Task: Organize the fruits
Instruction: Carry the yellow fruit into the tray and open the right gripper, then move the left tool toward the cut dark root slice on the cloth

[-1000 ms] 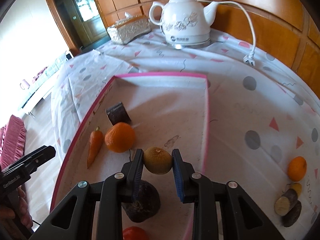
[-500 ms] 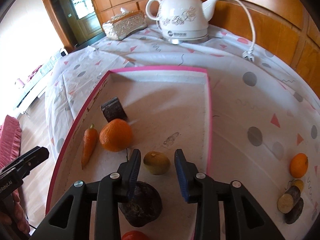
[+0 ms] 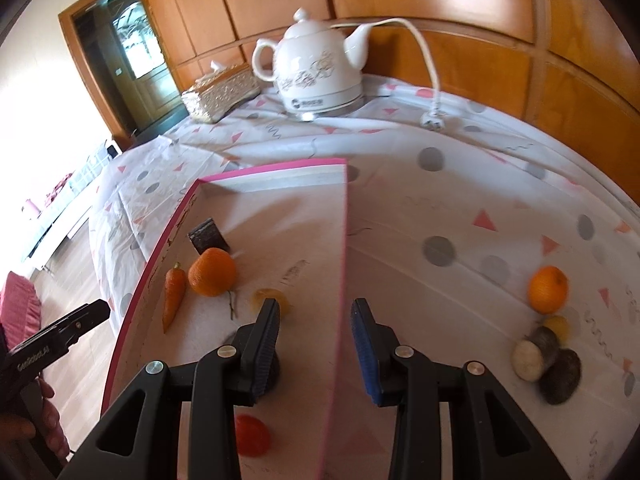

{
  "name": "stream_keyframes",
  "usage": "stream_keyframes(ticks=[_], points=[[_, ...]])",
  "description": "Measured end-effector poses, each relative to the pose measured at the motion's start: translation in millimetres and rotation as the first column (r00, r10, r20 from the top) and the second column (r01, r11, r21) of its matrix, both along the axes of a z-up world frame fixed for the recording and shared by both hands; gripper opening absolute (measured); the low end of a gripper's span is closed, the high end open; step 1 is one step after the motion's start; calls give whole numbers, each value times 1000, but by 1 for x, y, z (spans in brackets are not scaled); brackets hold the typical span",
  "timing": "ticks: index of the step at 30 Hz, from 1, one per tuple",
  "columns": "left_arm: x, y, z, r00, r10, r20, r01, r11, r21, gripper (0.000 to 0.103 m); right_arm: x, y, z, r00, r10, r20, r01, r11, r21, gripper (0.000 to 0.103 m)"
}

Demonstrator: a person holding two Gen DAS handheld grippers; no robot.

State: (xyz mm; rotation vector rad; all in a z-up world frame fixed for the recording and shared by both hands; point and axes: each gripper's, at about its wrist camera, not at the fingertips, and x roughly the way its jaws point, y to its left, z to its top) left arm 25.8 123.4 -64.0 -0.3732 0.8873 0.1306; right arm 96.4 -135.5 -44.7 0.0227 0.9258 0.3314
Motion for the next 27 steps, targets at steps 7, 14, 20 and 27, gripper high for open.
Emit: stream_keyframes(ticks=[7, 14, 20, 27], points=[[0, -7, 3, 1000, -24, 6, 24, 1000, 11, 57, -20, -46, 8, 994, -104, 26, 104, 994, 18, 38], [0, -16, 6, 999, -52, 9, 52, 998, 23, 57, -38, -105, 7, 967, -255, 19, 254, 966, 42, 40], [1, -22, 9, 997, -73, 13, 73, 997, 32, 57, -60, -158, 1, 918, -396, 18, 395, 918, 25, 41], [3, -32, 12, 994, -105, 18, 104, 994, 43, 57, -88, -220, -10, 820, -572, 19, 572, 820, -29, 41]])
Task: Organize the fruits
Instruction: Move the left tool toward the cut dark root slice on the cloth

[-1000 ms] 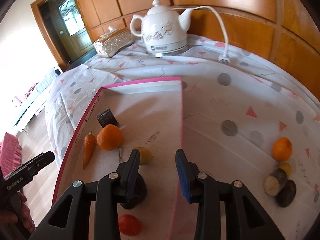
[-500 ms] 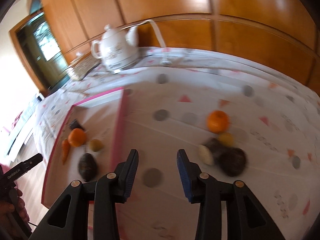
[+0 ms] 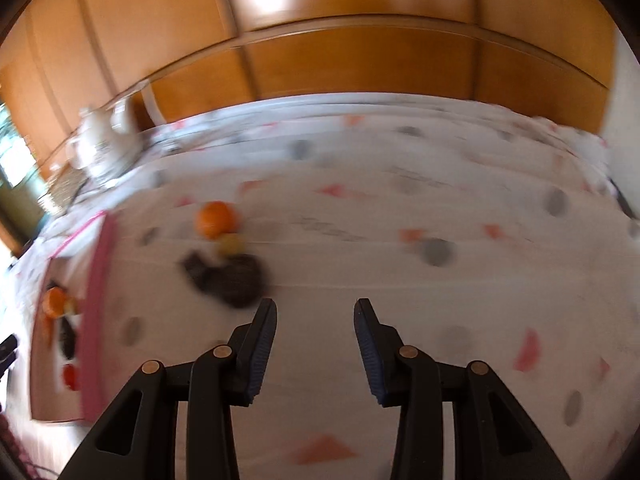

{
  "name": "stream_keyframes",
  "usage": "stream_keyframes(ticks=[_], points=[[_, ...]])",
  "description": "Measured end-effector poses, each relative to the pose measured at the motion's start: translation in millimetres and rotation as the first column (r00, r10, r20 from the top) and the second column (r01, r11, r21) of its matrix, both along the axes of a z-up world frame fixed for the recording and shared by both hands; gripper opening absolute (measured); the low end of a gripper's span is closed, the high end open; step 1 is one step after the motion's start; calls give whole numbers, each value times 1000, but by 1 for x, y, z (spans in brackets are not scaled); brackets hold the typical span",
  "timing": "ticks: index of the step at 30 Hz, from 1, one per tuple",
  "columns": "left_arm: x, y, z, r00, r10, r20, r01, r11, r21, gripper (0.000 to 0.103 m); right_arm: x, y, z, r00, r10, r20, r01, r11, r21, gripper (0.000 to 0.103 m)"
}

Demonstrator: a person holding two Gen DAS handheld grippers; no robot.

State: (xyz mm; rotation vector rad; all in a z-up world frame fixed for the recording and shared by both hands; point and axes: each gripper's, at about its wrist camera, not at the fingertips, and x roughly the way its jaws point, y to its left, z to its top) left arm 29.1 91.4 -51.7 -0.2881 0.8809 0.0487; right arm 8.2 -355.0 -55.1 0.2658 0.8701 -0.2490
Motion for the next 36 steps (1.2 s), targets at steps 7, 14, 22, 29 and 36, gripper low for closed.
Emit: stream_keyframes(ticks=[7, 14, 22, 29, 36], points=[[3, -16, 5, 999, -46, 6, 46, 999, 10, 57, -33, -63, -18, 964, -261, -47, 258, 964, -65, 41], [8, -45, 11, 991, -135, 14, 134, 991, 22, 57, -61, -109, -30, 890, -453, -57, 445, 888, -113, 41], [18, -93, 18, 961, -277, 24, 276, 960, 42, 57, -68, -120, -41, 861, -508, -16, 501, 854, -137, 50], [29, -145, 21, 904, -427, 14, 426, 904, 41, 57, -70, -119, -43, 859, -512, 6, 509, 852, -123, 54], [43, -202, 16, 831, -556, -5, 556, 831, 26, 57, -69, -119, -45, 867, -499, 13, 497, 860, -116, 61]])
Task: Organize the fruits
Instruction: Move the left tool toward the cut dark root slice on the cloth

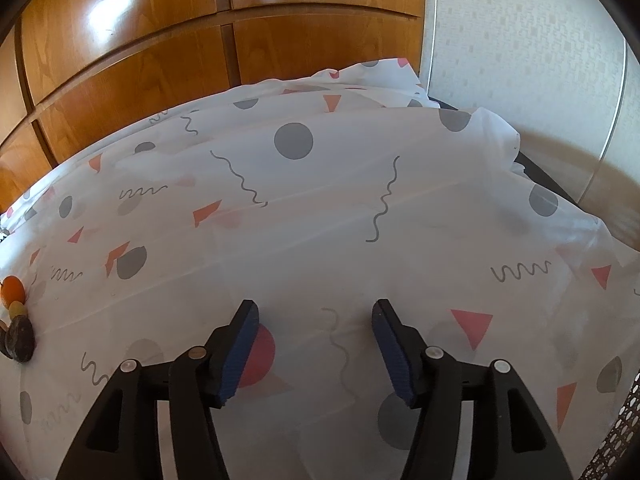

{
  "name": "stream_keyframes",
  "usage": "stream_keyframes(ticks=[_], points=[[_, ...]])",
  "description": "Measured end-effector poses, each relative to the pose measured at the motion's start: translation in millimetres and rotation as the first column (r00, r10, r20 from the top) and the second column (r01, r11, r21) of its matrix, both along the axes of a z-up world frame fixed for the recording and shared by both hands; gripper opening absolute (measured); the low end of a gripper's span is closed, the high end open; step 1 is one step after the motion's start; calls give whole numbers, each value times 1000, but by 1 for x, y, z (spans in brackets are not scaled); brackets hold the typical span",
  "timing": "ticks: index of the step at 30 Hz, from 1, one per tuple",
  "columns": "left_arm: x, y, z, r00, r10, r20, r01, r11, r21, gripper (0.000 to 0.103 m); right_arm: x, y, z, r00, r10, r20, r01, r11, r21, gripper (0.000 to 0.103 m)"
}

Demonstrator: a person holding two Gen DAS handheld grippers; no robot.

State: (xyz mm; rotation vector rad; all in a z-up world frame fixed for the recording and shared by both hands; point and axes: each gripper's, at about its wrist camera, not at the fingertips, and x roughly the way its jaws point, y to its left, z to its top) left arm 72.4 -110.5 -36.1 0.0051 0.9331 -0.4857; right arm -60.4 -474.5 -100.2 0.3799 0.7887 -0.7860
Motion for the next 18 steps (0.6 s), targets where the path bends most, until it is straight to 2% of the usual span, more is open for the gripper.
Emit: stream_keyframes(ticks=[8, 12, 18], points=[[17, -42, -17, 994, -93, -59, 92, 996, -9, 56, 0, 1, 0, 1000, 8, 4, -8, 1000, 1, 65], [28, -61, -27, 988, -127, -87, 126, 992, -14, 52, 1, 2, -1, 1000, 10, 3, -10, 1000, 0, 66], [49, -77, -42, 981, -128, -145, 121, 991, -57, 51, 3, 3, -1, 1000, 19, 2, -19, 1000, 1, 70]])
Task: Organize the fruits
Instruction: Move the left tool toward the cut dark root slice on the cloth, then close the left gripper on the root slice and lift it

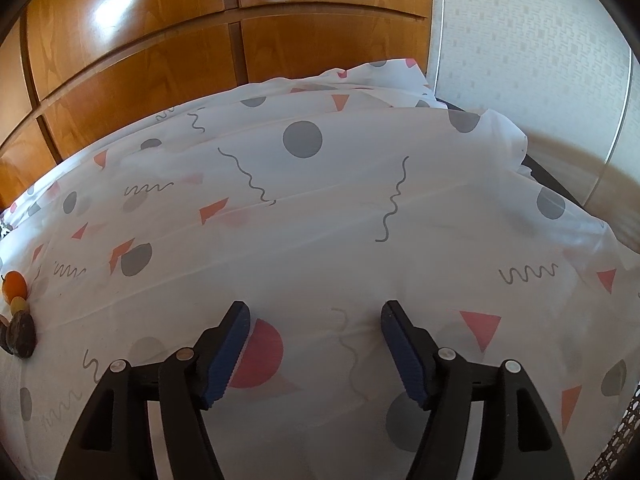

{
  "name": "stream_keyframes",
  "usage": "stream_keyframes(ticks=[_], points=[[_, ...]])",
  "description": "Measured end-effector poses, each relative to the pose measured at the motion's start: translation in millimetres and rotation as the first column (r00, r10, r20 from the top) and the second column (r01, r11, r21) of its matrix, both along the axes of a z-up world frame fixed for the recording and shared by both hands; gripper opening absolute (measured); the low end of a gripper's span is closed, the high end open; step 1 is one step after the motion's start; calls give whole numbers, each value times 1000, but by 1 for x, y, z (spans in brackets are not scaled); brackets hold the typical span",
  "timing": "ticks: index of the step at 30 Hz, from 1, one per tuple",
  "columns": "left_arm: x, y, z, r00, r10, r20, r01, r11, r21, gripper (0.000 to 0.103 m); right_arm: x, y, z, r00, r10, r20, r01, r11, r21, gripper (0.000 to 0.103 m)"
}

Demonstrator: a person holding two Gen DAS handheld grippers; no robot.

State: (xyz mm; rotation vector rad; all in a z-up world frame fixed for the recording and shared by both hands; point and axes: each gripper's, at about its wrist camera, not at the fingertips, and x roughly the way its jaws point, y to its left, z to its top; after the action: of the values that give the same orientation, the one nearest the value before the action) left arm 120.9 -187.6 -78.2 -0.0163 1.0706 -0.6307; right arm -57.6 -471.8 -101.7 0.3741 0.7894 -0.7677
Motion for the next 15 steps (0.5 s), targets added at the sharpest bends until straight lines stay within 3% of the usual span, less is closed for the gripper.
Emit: stream_keyframes(ticks=[5, 7, 9, 15], points=[[13, -10, -14, 999, 7, -42, -8, 999, -35, 51, 1, 1, -1, 1000, 5, -2, -5, 1000, -1, 73], [17, -13, -20, 999, 9, -51, -11, 1000, -28, 46, 1, 1, -1, 1000, 5, -3, -5, 1000, -2, 73], [19, -12, -24, 998, 10, -61, -14, 998, -61, 34, 1, 1, -1, 1000, 4, -3, -4, 1000, -2, 73], [13, -6, -21, 998, 10, -67, -13, 999, -39, 32, 1, 1, -1, 1000, 5, -4, -5, 1000, -3, 73]])
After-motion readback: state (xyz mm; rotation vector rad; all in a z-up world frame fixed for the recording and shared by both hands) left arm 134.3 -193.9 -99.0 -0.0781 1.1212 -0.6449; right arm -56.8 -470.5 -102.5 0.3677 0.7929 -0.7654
